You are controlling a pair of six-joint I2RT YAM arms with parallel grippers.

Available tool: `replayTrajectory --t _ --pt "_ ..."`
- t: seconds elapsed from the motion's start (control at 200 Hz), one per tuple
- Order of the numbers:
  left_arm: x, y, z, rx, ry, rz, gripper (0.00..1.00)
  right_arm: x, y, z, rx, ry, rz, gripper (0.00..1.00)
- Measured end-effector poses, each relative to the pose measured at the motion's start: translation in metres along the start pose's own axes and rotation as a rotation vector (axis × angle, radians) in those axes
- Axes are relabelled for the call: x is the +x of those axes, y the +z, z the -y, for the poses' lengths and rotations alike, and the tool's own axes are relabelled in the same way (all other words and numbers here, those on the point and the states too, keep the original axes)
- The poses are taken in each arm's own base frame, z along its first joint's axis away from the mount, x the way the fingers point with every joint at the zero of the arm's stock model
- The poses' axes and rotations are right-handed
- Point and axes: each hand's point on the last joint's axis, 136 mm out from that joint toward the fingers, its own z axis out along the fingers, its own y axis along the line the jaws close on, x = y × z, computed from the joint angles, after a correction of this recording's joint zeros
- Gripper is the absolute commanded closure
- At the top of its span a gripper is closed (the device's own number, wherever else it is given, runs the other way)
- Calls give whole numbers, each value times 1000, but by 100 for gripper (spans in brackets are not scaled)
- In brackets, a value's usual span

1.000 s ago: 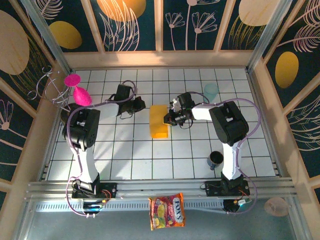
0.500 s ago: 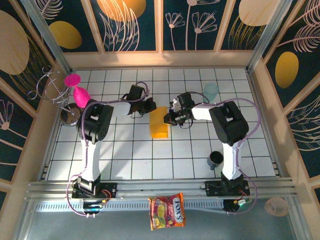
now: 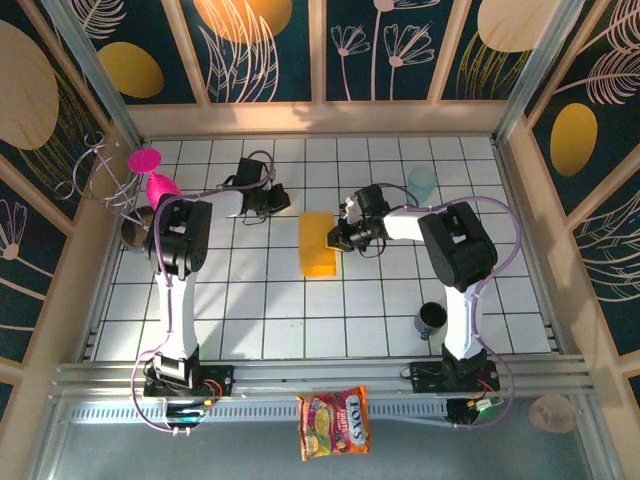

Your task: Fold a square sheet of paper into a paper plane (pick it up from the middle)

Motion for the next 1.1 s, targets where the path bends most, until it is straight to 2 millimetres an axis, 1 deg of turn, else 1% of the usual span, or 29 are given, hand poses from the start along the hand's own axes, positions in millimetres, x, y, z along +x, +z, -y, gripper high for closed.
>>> replayTrajectory --t 0.065,0.13,0.2,0.235,0.285,0.325,0.365,0.4,0.435,0.481,0.561,0.681,0.811,0.986,1.101 --pt "6 -13 2 -3 -5 0 98 0 0 0 0 0 0 100" --pt "16 -29 12 11 -6 1 98 0 0 0 0 0 0 100" --pt "30 -46 34 49 5 6 98 0 0 0 0 0 0 100" --pt "40 -53 49 81 16 3 98 0 0 0 0 0 0 100" --pt "59 -56 69 124 30 -18 97 0 0 0 0 0 0 100" --pt "73 -56 80 149 41 -38 96 0 0 0 0 0 0 100" --pt "91 -54 89 170 47 -70 95 0 0 0 0 0 0 100" --pt "106 -50 92 179 48 -102 95 0 0 0 0 0 0 100" --pt "121 -47 92 179 43 -137 95 0 0 0 0 0 0 100" --pt "135 -43 88 171 33 -174 95 0 0 0 0 0 0 100" --pt "146 -37 80 156 17 -212 96 0 0 0 0 0 0 100" --pt "155 -29 69 131 5 -246 96 0 0 0 0 0 0 100" --pt "166 -24 49 61 15 -281 96 0 0 0 1 0 0 100" --pt "166 -25 44 47 65 -266 95 0 0 0 1 0 0 100" --pt "167 -31 38 23 93 -244 95 0 0 0 2 0 0 100"
